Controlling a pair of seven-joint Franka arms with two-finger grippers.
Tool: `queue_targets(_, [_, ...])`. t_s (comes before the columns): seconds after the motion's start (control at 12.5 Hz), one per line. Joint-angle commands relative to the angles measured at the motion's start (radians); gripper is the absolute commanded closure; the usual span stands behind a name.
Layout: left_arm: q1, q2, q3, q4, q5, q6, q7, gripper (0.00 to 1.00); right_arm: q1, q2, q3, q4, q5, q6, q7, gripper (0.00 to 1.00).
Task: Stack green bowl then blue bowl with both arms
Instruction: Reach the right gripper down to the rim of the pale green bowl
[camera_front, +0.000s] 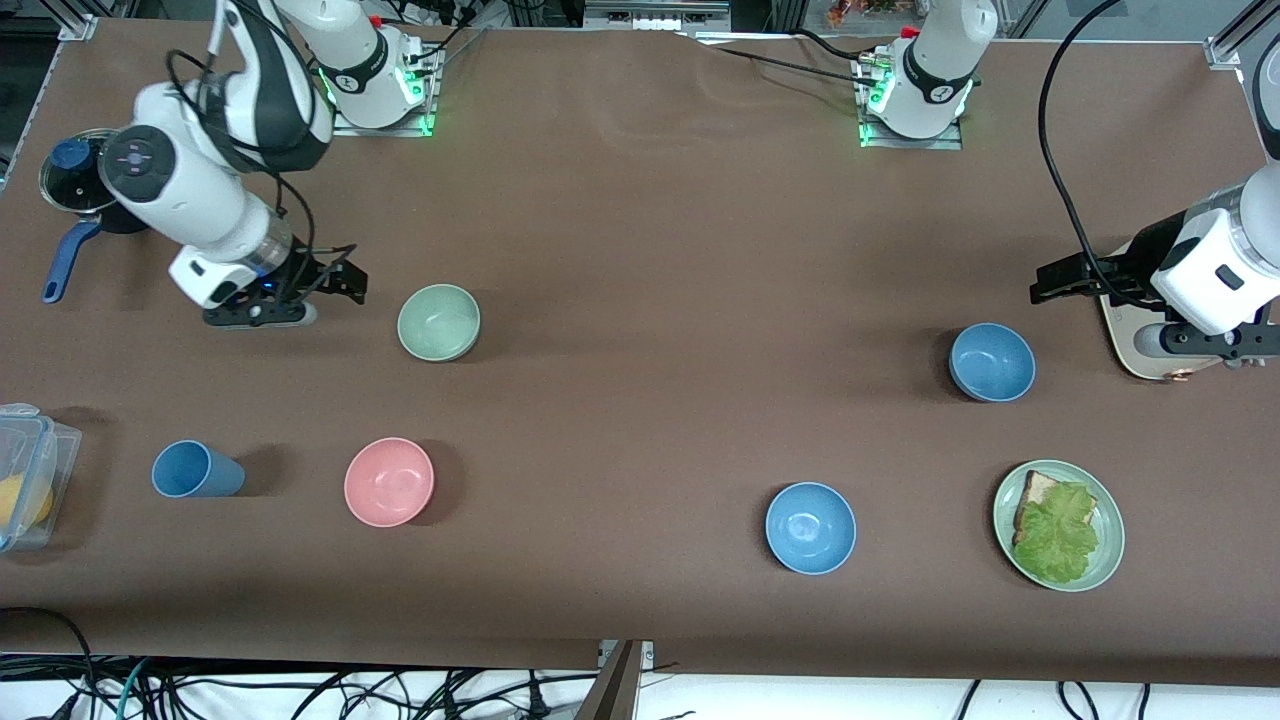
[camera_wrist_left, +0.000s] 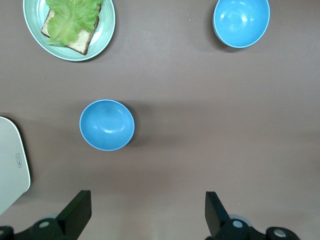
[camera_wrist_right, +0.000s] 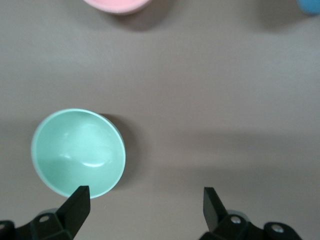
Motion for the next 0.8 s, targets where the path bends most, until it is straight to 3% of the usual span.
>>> queue_targets(0.0, [-0.004,-0.001,0.0,0.003,0.009,-0.009,-0.006,0.0,0.048,0.059,0.013,-0.11,0.013,0.213,0.076,0.0])
queue_targets(0.16, [-0.004,-0.001,0.0,0.003,0.009,-0.008,-0.006,0.0,0.072,0.148,0.013,-0.121,0.011,0.34,0.083,0.01])
queue_targets(0.24, [-0.004,-0.001,0.0,0.003,0.009,-0.009,-0.006,0.0,0.074,0.18,0.015,-0.121,0.011,0.37,0.083,0.07])
queue_targets(0.4, [-0.003,-0.001,0.0,0.003,0.009,-0.009,-0.004,0.0,0.077,0.211,0.015,-0.121,0.011,0.396,0.086,0.56])
queue_targets(0.48, [-0.003,-0.001,0.0,0.003,0.009,-0.009,-0.004,0.0,0.077,0.212,0.015,-0.121,0.011,0.394,0.087,0.96])
queue_targets(0.72, [-0.004,0.007,0.0,0.003,0.008,-0.008,-0.007,0.0,0.077,0.206,0.045,-0.091,0.01,0.388,0.136,1.0])
